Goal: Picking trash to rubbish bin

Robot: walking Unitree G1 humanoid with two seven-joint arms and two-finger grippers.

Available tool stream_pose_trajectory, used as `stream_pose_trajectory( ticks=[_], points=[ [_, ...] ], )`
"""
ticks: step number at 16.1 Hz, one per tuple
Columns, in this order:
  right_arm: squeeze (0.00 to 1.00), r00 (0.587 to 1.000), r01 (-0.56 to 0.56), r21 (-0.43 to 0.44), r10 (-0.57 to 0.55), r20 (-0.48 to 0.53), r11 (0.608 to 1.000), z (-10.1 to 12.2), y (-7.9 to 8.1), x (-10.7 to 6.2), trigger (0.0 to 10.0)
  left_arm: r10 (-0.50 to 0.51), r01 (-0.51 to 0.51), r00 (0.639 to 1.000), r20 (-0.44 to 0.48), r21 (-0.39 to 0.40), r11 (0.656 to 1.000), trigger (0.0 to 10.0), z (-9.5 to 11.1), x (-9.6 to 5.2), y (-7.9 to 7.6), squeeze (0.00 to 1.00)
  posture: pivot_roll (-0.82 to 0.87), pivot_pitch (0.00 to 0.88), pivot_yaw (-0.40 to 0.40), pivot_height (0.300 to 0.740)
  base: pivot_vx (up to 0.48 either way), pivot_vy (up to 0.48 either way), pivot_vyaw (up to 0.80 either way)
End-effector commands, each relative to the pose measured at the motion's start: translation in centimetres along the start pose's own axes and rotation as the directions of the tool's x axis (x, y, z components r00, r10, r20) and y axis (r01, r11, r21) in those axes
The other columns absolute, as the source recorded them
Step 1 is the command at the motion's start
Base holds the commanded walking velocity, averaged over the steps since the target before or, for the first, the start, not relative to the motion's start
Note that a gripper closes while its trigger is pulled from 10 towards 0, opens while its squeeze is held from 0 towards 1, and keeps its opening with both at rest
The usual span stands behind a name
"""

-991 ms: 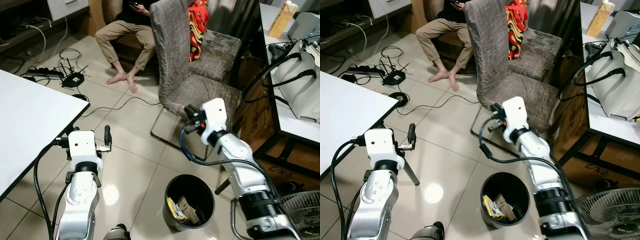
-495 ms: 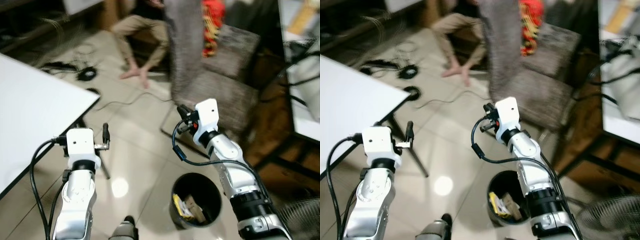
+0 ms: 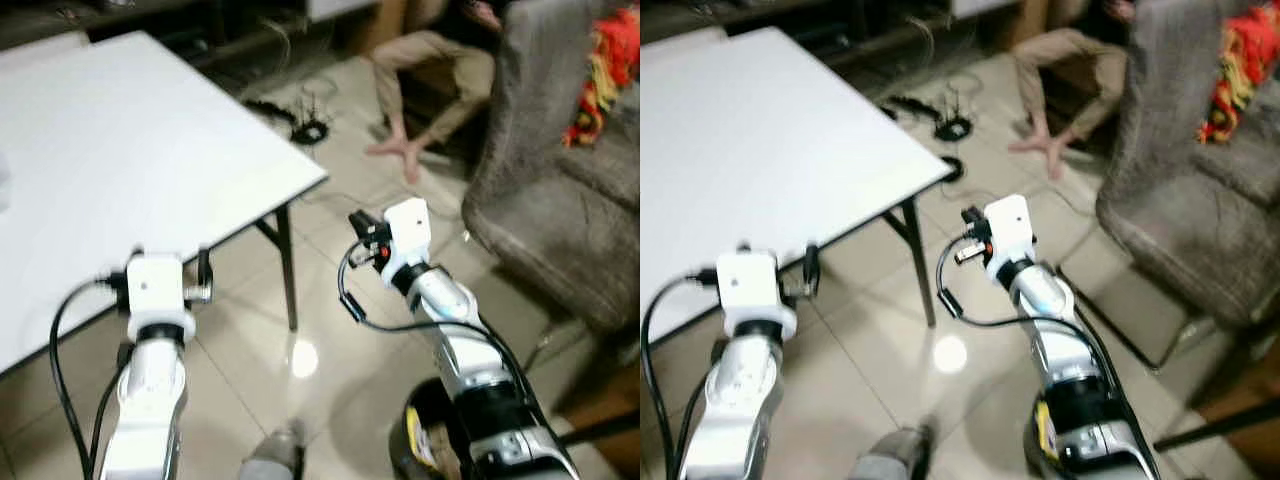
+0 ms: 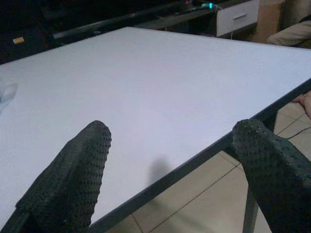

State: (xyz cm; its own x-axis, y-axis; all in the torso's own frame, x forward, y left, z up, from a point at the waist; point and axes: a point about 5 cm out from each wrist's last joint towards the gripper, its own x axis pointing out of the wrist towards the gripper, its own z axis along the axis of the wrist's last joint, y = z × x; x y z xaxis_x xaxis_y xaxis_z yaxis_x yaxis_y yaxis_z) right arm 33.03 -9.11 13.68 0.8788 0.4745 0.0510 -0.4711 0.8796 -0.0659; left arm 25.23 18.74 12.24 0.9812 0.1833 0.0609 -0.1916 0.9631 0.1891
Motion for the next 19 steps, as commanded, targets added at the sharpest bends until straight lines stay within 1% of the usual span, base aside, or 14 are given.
stream_pose_trajectory(
  ticks=[1, 5, 12, 17, 18, 19],
  points=[
    [0.00, 1.000, 0.014, -0.001, -0.014, 0.004, 1.000, -0.05, -0.28, -0.20, 10.0, 0.008, -0.008, 1.000, 0.018, 0.003, 1.000, 10.0, 0.62, 0.17, -0.01, 0.00, 0.02, 0.130, -0.026, 0.740, 0.000, 0.000, 0.79],
    [0.00, 1.000, 0.007, -0.002, -0.007, -0.002, 1.000, -0.28, -0.01, -0.50, 10.0, 0.017, -0.017, 1.000, 0.003, -0.004, 1.000, 10.0, 0.39, 0.13, -0.06, 0.00, 0.01, 0.134, -0.028, 0.740, 0.000, 0.000, 0.79],
    [0.00, 1.000, 0.014, -0.008, -0.014, -0.008, 1.000, -0.32, -0.36, -0.62, 10.0, 0.025, -0.026, 1.000, -0.018, -0.018, 1.000, 10.0, 0.16, 0.23, -0.03, 0.00, 0.01, 0.136, -0.027, 0.740, 0.000, 0.000, 0.79],
    [0.00, 1.000, 0.017, -0.003, -0.017, -0.010, 1.000, -0.38, -0.24, -0.59, 10.0, 0.037, -0.038, 0.999, -0.032, -0.037, 0.999, 10.0, -0.04, 0.24, 0.23, 0.00, 0.01, 0.137, -0.025, 0.740, 0.000, 0.000, 0.78],
    [0.00, 1.000, 0.017, -0.001, -0.017, -0.009, 1.000, -0.37, -0.23, -0.58, 10.0, 0.038, -0.039, 0.999, -0.032, -0.037, 0.999, 10.0, -0.04, 0.22, 0.28, 0.00, 0.01, 0.137, -0.025, 0.740, 0.000, 0.000, 0.64],
    [0.00, 1.000, 0.019, 0.002, -0.019, -0.007, 1.000, -0.34, -0.23, -0.54, 10.0, 0.040, -0.041, 0.999, -0.033, -0.038, 0.998, 10.0, -0.03, 0.22, 0.33, 0.00, 0.01, 0.137, -0.025, 0.740, 0.000, 0.000, 0.00]
  ],
)
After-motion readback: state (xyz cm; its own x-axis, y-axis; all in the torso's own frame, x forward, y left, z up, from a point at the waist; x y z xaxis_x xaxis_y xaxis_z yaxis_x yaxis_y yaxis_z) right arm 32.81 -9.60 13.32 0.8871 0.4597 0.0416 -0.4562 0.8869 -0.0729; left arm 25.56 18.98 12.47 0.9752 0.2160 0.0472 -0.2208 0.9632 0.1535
